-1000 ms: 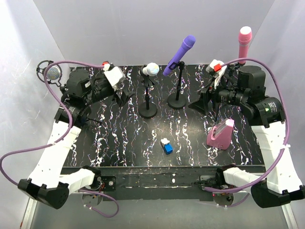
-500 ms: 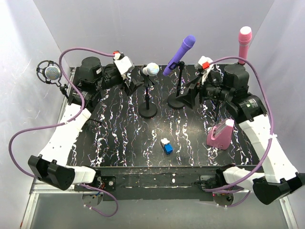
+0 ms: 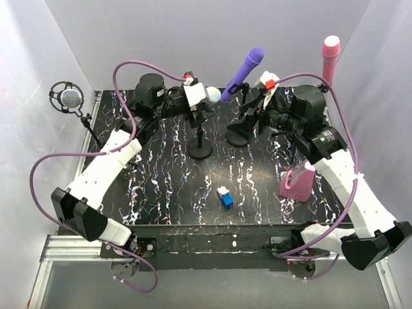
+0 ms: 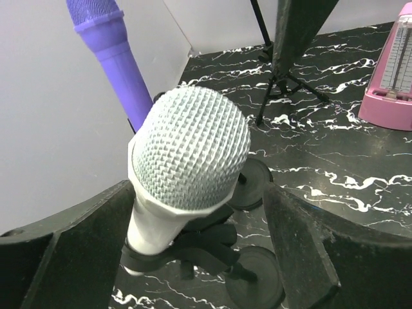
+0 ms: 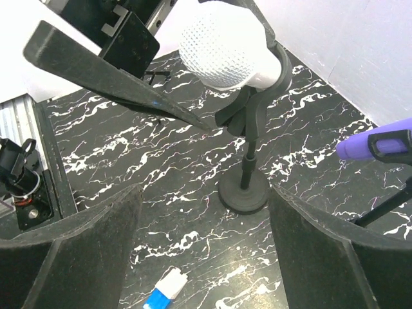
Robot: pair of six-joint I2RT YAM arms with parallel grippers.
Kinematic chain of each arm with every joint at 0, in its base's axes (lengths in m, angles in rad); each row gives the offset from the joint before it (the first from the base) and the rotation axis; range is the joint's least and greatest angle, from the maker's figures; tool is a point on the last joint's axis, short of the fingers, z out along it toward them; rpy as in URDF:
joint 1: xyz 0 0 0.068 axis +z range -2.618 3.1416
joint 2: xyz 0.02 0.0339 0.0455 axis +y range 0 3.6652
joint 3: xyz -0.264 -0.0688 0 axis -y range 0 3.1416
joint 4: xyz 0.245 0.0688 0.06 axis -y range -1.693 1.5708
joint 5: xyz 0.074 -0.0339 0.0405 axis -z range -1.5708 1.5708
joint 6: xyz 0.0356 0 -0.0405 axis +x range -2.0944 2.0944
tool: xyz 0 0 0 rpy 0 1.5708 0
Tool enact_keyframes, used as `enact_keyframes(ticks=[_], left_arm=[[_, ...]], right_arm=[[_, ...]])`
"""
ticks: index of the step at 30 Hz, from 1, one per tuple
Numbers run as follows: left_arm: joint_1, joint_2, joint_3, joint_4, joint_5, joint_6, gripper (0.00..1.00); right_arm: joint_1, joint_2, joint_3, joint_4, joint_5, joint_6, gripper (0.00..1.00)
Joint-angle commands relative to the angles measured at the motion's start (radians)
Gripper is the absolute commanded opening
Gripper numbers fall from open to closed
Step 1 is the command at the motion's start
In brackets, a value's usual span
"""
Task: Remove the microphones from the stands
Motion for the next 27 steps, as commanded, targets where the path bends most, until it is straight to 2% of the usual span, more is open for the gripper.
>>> enact_keyframes(ticks=[1,8,12,19,22,25,27], left_arm=[[-0.03,-0.021,0.021,0.048,-0.016,0.064,0.77],[-0.044,-0.034,-0.011,0.074,-0.078,0.082,0.59],[-0.044,-0.03,-0.019,0.116,-0.135,-0.003,0.47],[-0.053,-0.014,0.017,0.128,-0.224,-0.198,0.38],[-0.059,-0.017,0.02,0.123,-0.253,-0.252,0.24],[-0.073,-0.017,0.017,0.119,-0.27,-0.274,0.0],[-0.085,-0.018,0.02,0.113,-0.275,-0.283,0.0]], right_arm=[[0.004,-0.022,-0.032,0.059,0.022,0.02,0.86],[0.002,-0.027,-0.076,0.069,0.039,0.039,0.86],[0.004,-0.02,-0.081,0.074,0.05,0.069,0.86],[0.004,0.018,-0.053,0.091,0.077,0.1,0.86],[0.004,0.039,-0.042,0.099,0.079,0.111,0.85],[0.004,0.058,-0.038,0.1,0.071,0.115,0.85],[0.005,0.064,-0.042,0.102,0.064,0.114,0.84]])
